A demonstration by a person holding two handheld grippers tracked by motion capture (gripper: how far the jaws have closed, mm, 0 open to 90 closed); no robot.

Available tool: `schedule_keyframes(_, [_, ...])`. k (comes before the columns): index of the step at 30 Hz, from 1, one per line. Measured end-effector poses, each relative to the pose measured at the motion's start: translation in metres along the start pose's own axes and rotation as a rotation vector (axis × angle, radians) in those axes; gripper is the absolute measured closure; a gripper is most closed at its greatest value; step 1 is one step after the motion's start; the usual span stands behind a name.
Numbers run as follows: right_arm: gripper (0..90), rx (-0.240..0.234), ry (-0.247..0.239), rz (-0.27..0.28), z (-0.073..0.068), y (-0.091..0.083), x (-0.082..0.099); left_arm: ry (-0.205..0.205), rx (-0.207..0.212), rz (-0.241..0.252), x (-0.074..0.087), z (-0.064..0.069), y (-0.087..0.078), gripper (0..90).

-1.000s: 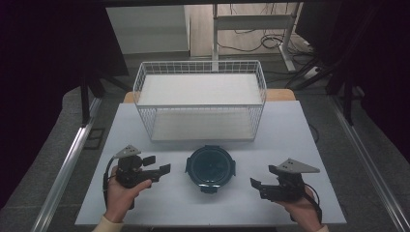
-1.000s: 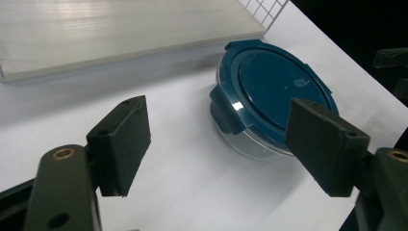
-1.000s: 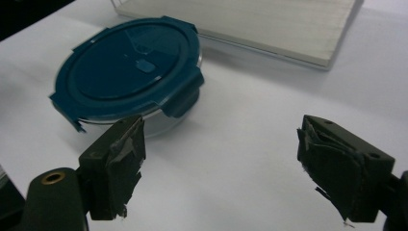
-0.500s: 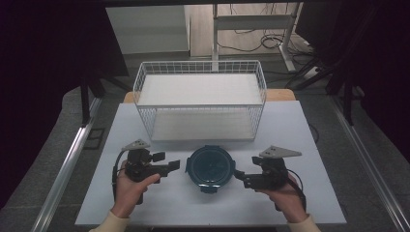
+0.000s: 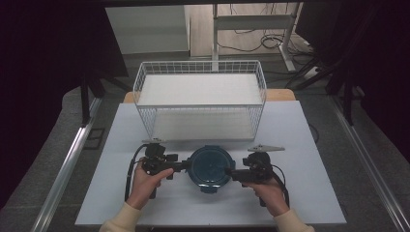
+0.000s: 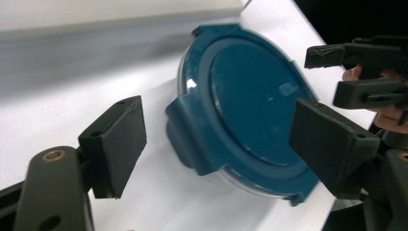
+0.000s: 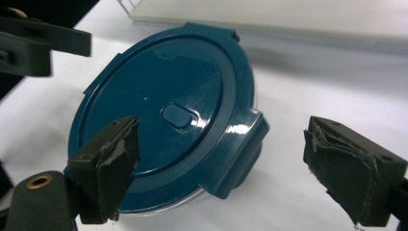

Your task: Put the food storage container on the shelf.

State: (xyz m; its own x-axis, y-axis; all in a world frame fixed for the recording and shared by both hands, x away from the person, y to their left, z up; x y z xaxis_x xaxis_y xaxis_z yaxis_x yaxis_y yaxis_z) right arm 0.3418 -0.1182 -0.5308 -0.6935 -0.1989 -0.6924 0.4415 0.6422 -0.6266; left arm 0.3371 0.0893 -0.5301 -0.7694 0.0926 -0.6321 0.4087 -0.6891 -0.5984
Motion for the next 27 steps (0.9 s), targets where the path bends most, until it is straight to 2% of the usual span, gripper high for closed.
schedule_keyframes(2, [11.5, 0.006, 0.017, -0.007, 0.003, 0.004, 0.002, -0.003, 0.005, -0.005, 0.000, 0.000, 0.002, 20.6])
schedule_keyframes(4, [10.6, 0.010, 0.029, -0.012, 0.003, 0.007, 0.004, -0.047, 0.054, -0.011, 0.003, -0.002, 0.008, 20.4])
schedule_keyframes(8, [8.3, 0.012, 0.053, -0.024, 0.004, 0.014, 0.006, -0.074, 0.062, -0.027, 0.006, -0.007, 0.013, 18.7])
schedule_keyframes(9, [8.2, 0.011, 0.066, -0.026, 0.004, 0.015, 0.006, -0.082, 0.084, -0.042, 0.008, -0.006, 0.016, 18.1])
schedule_keyframes(11, [7.8, -0.009, 0.090, -0.028, 0.003, 0.018, 0.007, -0.084, 0.090, -0.052, 0.009, -0.006, 0.021, 17.9])
schedule_keyframes(13, [7.3, -0.034, 0.129, -0.033, 0.003, 0.021, 0.008, -0.095, 0.118, -0.068, 0.011, -0.004, 0.026, 17.7])
schedule_keyframes(14, [7.3, -0.034, 0.129, -0.033, 0.003, 0.021, 0.008, -0.095, 0.118, -0.068, 0.011, -0.004, 0.026, 17.4])
schedule_keyframes(15, [7.2, -0.056, 0.160, -0.038, 0.003, 0.024, 0.010, -0.103, 0.131, -0.076, 0.012, -0.002, 0.030, 17.4])
schedule_keyframes(20, [7.0, -0.078, 0.205, -0.044, 0.001, 0.029, 0.013, -0.126, 0.167, -0.103, 0.016, 0.001, 0.040, 18.0])
schedule_keyframes(23, [7.1, -0.091, 0.220, -0.054, -0.001, 0.032, 0.015, -0.133, 0.175, -0.115, 0.017, 0.001, 0.042, 18.6])
schedule_keyframes(24, [7.2, -0.099, 0.228, -0.059, -0.001, 0.033, 0.016, -0.141, 0.180, -0.110, 0.018, 0.001, 0.043, 19.5])
schedule_keyframes(26, [10.3, -0.139, 0.258, -0.069, -0.006, 0.036, 0.019, -0.186, 0.194, -0.099, 0.018, -0.002, 0.043, 23.5])
schedule_keyframes(27, [12.3, -0.156, 0.271, -0.075, -0.008, 0.037, 0.019, -0.191, 0.192, -0.096, 0.019, -0.003, 0.043, 25.4])
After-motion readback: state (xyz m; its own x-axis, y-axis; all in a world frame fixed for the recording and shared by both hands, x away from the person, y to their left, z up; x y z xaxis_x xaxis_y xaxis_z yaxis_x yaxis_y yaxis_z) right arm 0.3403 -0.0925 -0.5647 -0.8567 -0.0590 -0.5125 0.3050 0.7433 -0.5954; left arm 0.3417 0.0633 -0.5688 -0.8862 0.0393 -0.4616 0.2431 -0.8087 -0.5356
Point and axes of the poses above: each handheld gripper's, and its own axes: y roughly forward along the jaws, x roughly out of its underside, z roughly to its right, the point moved 9 cm from there along y, roughly forward along the jaws, and after that the axes turned 2 degrees about -x, right-handed, at the moved point
